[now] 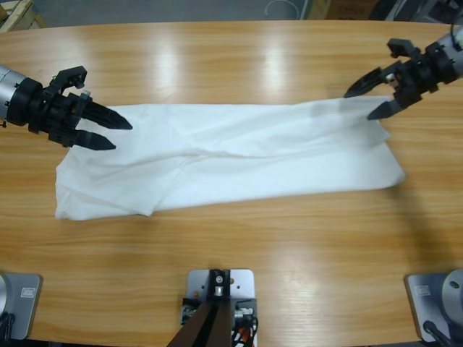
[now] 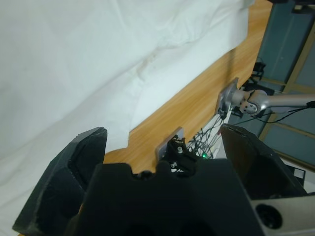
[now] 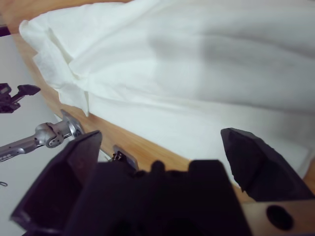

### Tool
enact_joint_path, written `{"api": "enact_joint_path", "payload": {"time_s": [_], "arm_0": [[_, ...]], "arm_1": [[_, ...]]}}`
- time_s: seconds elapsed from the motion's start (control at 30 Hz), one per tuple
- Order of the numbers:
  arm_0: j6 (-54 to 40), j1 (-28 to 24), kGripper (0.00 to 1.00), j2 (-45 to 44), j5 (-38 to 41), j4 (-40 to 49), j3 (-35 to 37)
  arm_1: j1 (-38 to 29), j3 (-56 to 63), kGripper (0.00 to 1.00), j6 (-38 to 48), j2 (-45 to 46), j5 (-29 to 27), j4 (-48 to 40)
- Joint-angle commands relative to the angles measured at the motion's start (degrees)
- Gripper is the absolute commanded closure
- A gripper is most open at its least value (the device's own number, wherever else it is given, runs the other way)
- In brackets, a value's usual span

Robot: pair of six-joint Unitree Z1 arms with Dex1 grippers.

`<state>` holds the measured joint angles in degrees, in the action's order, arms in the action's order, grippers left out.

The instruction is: Fold clothes

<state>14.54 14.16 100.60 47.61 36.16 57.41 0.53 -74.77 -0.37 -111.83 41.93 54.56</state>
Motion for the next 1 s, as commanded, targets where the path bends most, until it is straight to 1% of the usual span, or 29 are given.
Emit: {"api": "enact_joint_path", "payload": {"time_s": [0.03, 0.2, 0.43, 0.6, 0.87, 1.0], "arm_0": [[0.50, -0.71, 0.101, 2.02, -0.09, 0.09, -0.40], [0.87, -0.78, 0.101, 2.51, -0.15, 0.76, 1.06], [1.10, -0.80, 0.101, 3.62, -0.52, 0.79, 1.74], [1.03, -1.47, 0.101, 3.63, -1.01, 0.84, 1.74], [0.70, -3.51, 0.101, 2.97, -1.55, 0.84, 1.67], [0.33, -3.68, 0.101, 3.25, -1.61, 0.84, 1.57]], "arm_1": [[-0.88, -0.34, 0.000, -0.07, -10.93, 2.03, -3.72], [-0.88, -5.65, 0.000, 0.19, -13.50, 1.66, -2.78], [-0.88, -14.09, 0.000, -0.09, -14.91, -0.24, 3.32], [-1.39, -14.02, 0.000, -0.79, -16.33, -0.54, 4.03], [-1.41, -11.19, 0.000, -1.30, -17.81, -0.68, 2.29], [-1.41, -11.05, 0.004, -1.30, -18.02, -1.68, 2.16]]}}
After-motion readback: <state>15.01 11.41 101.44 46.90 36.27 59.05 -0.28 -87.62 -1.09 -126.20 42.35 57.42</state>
